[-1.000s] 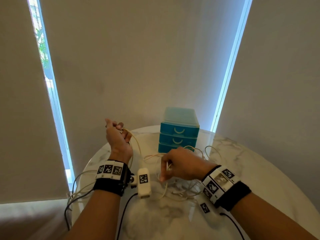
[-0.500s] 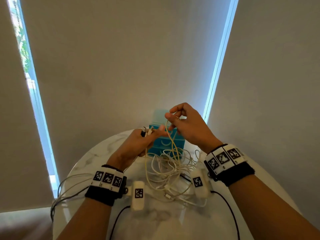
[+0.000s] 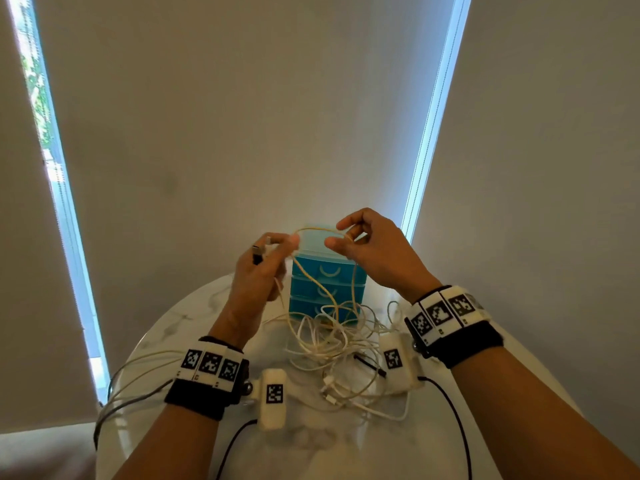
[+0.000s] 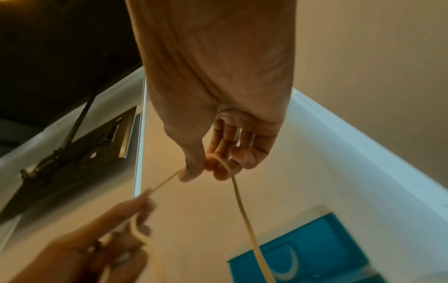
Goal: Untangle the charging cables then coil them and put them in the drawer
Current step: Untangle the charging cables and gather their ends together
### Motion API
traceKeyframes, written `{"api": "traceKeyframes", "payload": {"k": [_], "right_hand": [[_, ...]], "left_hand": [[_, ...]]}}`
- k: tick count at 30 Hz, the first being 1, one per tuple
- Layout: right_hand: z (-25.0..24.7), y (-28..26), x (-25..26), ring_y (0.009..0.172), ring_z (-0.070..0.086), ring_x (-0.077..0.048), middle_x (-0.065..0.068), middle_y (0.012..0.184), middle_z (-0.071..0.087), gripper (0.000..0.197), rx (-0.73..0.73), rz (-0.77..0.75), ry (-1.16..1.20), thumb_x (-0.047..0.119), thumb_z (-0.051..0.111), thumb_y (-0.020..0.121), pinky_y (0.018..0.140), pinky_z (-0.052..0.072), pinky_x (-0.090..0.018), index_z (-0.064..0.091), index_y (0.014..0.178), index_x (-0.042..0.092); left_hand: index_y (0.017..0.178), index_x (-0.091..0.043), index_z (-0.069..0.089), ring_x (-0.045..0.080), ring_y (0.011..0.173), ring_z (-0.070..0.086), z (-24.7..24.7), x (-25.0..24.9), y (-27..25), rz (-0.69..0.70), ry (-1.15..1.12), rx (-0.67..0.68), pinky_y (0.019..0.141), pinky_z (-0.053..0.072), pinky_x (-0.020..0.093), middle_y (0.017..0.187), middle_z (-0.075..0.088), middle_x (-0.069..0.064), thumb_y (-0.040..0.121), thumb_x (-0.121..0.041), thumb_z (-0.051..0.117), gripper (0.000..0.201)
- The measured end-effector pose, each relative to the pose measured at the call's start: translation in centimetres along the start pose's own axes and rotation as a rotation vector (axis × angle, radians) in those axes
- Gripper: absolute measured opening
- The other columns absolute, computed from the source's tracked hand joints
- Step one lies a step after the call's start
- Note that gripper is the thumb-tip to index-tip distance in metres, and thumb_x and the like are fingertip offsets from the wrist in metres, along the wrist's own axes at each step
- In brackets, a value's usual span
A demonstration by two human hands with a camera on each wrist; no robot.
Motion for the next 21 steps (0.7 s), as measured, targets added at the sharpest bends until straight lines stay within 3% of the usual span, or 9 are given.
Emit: {"api": "traceKeyframes", "payload": {"k": [3, 6, 8, 11, 13, 14, 16, 18, 21], "right_hand": [[-0.4, 0.0, -2.4, 0.085, 0.069, -0.013, 0.006, 0.093, 0.071, 0.023, 0.073, 0.042, -0.234, 0.037, 0.088, 0.088, 0.067, 0.047, -0.017, 0.073, 0.099, 0.023], [-0.5, 0.2, -5.4, 0.091, 0.069, -0.023, -0.001, 0.099, 0.071, 0.027, 0.182, 0.201, -0.599, 0.041, 0.084, 0.089, 0.077, 0.054, -0.031, 0.070, 0.098, 0.019], [-1.1, 0.6, -6.3, 0.091, 0.070, -0.029, -0.008, 0.099, 0.070, 0.043, 0.187, 0.293, -0.774, 0.057, 0.076, 0.092, 0.080, 0.058, -0.036, 0.067, 0.097, 0.015], [-2.7, 1.6, -4.4, 0.087, 0.071, -0.030, -0.007, 0.087, 0.071, 0.083, -0.009, 0.295, -0.667, 0.086, 0.038, 0.096, 0.078, 0.057, -0.037, 0.076, 0.082, 0.013], [-4.1, 2.1, -2.2, 0.097, 0.069, -0.030, -0.008, 0.097, 0.074, 0.105, -0.126, 0.326, -0.465, 0.094, 0.010, 0.092, 0.096, 0.055, -0.046, 0.086, 0.078, 0.023], [-4.9, 2.3, -1.5, 0.098, 0.067, -0.029, -0.005, 0.095, 0.073, 0.106, -0.162, 0.338, -0.400, 0.092, 0.004, 0.093, 0.102, 0.052, -0.048, 0.087, 0.077, 0.027], [-6.6, 2.3, -0.5, 0.087, 0.064, -0.022, 0.004, 0.078, 0.064, 0.097, -0.159, 0.333, -0.399, 0.085, 0.011, 0.100, 0.100, 0.051, -0.045, 0.087, 0.080, 0.027], [-8.1, 2.4, -0.7, 0.078, 0.064, -0.022, 0.004, 0.068, 0.061, 0.084, -0.122, 0.324, -0.406, 0.079, 0.026, 0.104, 0.088, 0.055, -0.041, 0.086, 0.084, 0.024], [-8.9, 2.2, -1.3, 0.067, 0.076, -0.020, -0.005, 0.071, 0.078, 0.077, -0.071, 0.392, -0.256, 0.077, 0.039, 0.103, 0.063, 0.053, -0.029, 0.081, 0.096, 0.013]], "left_hand": [[0.101, -0.026, 0.070, 0.008, 0.050, 0.030, -1.7, -0.5, 0.5, 0.067, -0.200, -0.172, 0.042, 0.023, 0.024, 0.063, 0.044, -0.008, 0.101, -0.034, 0.073, 0.009], [0.100, -0.029, 0.068, 0.005, 0.047, 0.030, -3.1, -0.5, 0.9, 0.062, -0.395, -0.307, 0.037, 0.021, 0.022, 0.060, 0.043, -0.009, 0.100, -0.038, 0.072, 0.010], [0.098, -0.030, 0.068, 0.005, 0.047, 0.029, -4.0, -0.1, 1.3, 0.042, -0.458, -0.372, 0.037, 0.022, 0.021, 0.059, 0.042, -0.010, 0.099, -0.040, 0.073, 0.012], [0.096, -0.028, 0.066, 0.006, 0.049, 0.029, -4.1, 0.9, 1.6, 0.005, -0.430, -0.373, 0.037, 0.021, 0.021, 0.060, 0.040, -0.009, 0.101, -0.043, 0.071, 0.016], [0.096, -0.028, 0.066, 0.006, 0.050, 0.029, -3.8, 1.3, 1.7, 0.001, -0.402, -0.376, 0.037, 0.022, 0.021, 0.061, 0.040, -0.009, 0.102, -0.044, 0.070, 0.018], [0.096, -0.028, 0.066, 0.006, 0.050, 0.029, -3.9, 1.3, 1.7, 0.009, -0.401, -0.395, 0.037, 0.023, 0.021, 0.061, 0.041, -0.009, 0.102, -0.044, 0.071, 0.018], [0.098, -0.029, 0.064, 0.006, 0.050, 0.030, -4.9, 1.1, 1.8, 0.033, -0.426, -0.470, 0.037, 0.024, 0.021, 0.061, 0.041, -0.010, 0.101, -0.043, 0.073, 0.017], [0.100, -0.032, 0.063, 0.006, 0.051, 0.032, -6.3, 1.1, 1.9, 0.034, -0.456, -0.563, 0.038, 0.023, 0.021, 0.061, 0.042, -0.010, 0.100, -0.042, 0.074, 0.015], [0.098, -0.032, 0.065, 0.006, 0.054, 0.033, -7.3, 1.7, 1.9, 0.004, -0.492, -0.634, 0.039, 0.023, 0.021, 0.061, 0.043, -0.011, 0.099, -0.042, 0.075, 0.014]]}}
Point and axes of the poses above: each hand's wrist, its own y-axis towards the middle knuckle, its own z-axis out of the palm, x = y × z, the point moved 3 cm from there along y, towards the middle knuckle
